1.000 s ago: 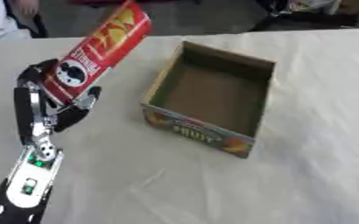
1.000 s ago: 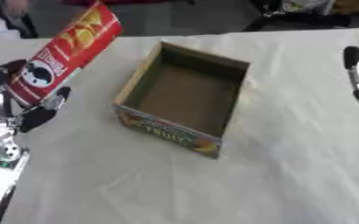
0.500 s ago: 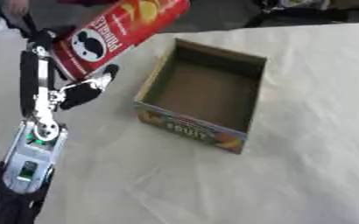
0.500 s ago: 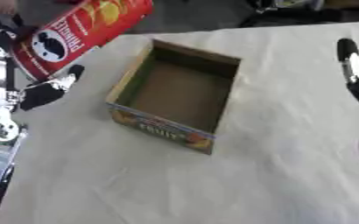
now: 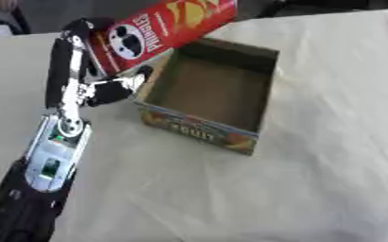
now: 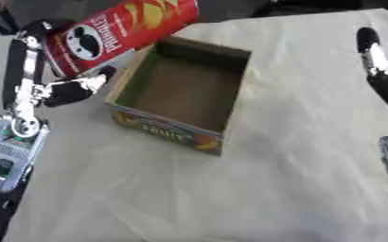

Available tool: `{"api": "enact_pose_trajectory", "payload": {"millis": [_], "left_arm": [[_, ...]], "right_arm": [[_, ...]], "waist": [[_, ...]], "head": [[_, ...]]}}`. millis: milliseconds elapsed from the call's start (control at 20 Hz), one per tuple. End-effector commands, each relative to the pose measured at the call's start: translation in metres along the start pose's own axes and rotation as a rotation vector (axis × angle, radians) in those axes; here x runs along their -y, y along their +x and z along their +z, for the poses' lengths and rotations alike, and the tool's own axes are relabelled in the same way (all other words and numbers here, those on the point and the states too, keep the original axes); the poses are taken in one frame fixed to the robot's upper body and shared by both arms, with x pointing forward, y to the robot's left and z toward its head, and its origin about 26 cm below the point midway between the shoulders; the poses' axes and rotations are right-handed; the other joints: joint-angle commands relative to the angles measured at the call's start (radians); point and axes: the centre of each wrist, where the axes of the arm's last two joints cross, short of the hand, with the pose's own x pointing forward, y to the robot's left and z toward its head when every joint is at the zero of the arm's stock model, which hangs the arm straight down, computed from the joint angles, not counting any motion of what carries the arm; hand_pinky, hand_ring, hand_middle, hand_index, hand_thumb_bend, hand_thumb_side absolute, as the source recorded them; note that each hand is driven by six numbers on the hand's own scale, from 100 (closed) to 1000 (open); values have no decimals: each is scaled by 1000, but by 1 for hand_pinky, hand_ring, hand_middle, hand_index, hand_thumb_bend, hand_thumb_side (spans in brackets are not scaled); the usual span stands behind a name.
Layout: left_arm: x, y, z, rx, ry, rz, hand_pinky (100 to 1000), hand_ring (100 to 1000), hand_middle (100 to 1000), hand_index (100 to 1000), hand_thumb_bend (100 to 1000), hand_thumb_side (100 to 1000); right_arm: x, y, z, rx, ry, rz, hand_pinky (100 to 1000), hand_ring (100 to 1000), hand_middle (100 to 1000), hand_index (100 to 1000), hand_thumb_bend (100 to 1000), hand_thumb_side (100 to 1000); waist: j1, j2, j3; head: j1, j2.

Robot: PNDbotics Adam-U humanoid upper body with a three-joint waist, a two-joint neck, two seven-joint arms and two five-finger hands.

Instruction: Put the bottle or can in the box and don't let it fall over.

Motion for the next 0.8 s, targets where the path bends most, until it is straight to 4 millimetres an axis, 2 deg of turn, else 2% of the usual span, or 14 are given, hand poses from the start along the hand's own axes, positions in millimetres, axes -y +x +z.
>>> {"api": "enact_pose_trajectory", "payload": {"millis": [50, 300, 350, 400, 500, 550, 600, 650, 700, 750, 800], "left_arm": [[3, 9, -9, 23, -1, -3, 224, 732, 467, 337, 232, 100], [17, 12, -14, 15, -39, -5, 253, 757, 491, 359, 220, 100], [19, 13, -14, 14, -44, -5, 274, 778, 513, 384, 265, 100], [21, 13, -15, 13, -48, -2, 284, 789, 524, 394, 254, 100], [23, 14, -15, 13, -49, 5, 315, 819, 554, 426, 352, 100], [24, 15, -15, 14, -46, 8, 353, 860, 591, 466, 485, 111], [24, 15, -15, 16, -41, 7, 386, 891, 615, 492, 553, 167], [24, 16, -15, 20, -37, 1, 488, 973, 686, 565, 676, 287], [24, 16, -15, 24, -33, -8, 488, 973, 686, 565, 676, 287], [24, 16, -15, 28, -31, -15, 570, 1000, 730, 619, 740, 354], [24, 17, -15, 32, -30, -22, 570, 1000, 730, 619, 740, 354]], "right_arm": [[3, 9, -8, 38, 1, 0, 790, 809, 693, 810, 600, 332], [3, 9, -8, 37, 1, -1, 790, 808, 692, 810, 599, 333], [3, 9, -8, 37, 1, -1, 790, 808, 692, 810, 594, 334], [3, 9, -8, 36, 1, -1, 790, 808, 692, 810, 599, 333], [2, 9, -8, 35, 1, -1, 790, 808, 692, 810, 599, 333], [2, 8, -8, 34, 0, -1, 790, 808, 692, 810, 599, 334], [2, 8, -8, 33, 0, -1, 790, 808, 692, 810, 599, 334], [2, 8, -8, 33, 0, -1, 790, 808, 692, 809, 599, 334], [2, 8, -8, 33, 0, -1, 790, 808, 692, 809, 599, 334], [2, 8, -8, 33, 0, -1, 790, 808, 692, 809, 599, 334], [2, 8, -8, 33, 0, -1, 790, 808, 692, 809, 599, 334]], "waist": [[-1, -24, -3], [2, -25, -9], [2, -25, -10], [3, -25, -10], [4, -25, -11], [4, -25, -11], [5, -25, -12], [5, -26, -12], [5, -26, -12], [5, -26, -12], [5, -26, -11]], "head": [[9, -1], [21, -11], [23, -13], [24, -14], [25, -17], [26, -18], [26, -19], [26, -20], [26, -20], [26, -20], [26, -21]]}}
